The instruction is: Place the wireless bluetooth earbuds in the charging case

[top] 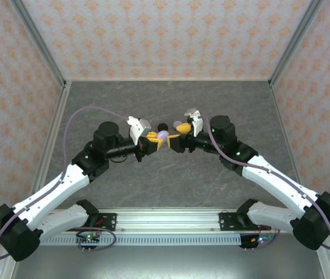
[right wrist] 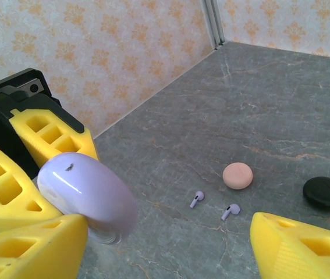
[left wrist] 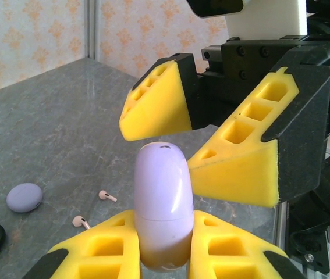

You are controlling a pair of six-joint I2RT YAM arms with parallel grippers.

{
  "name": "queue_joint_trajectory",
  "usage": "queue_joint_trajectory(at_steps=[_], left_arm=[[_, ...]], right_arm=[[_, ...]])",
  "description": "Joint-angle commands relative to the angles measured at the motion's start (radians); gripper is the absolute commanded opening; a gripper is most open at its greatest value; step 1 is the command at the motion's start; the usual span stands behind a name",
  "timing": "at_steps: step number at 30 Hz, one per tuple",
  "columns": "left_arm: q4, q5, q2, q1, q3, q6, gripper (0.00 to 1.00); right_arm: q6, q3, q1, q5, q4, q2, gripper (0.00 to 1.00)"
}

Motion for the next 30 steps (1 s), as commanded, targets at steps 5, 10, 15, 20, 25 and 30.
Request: queue_joint_trajectory(at_steps=[5,10,15,20,25,30], left_arm=[[0.031,0.044,0.007,-0.022,0.011,0.045,0.00],[0.023,0.049,0.017,-0.024,0.013,0.051,0.00],[0.017,0.046,0.016,-0.024,0.013,0.054,0.00],[-0.002,-0.001,0.002,-0.024,0.008,0.060,0.00],[-0.033,-0.098,-0.031,-0.024,-0.028,0.053,0.00],[-0.087,-0.187,-0.097,-0.024,-0.084,0.024,0.00]], right_arm=[[0.002,0.061,-0.008,0.028,0.020,0.018,0.75],[0.008,0.081,-0.031,0.027,0.009,0.039,0.74],[0.006,0.104,-0.040,0.009,-0.003,0.063,0.74],[0.009,0.098,-0.047,0.011,-0.017,0.027,0.74],[0.019,0.094,-0.050,0.055,-0.077,-0.048,0.77],[0.081,0.117,-0.050,0.142,-0.179,-0.020,0.76]])
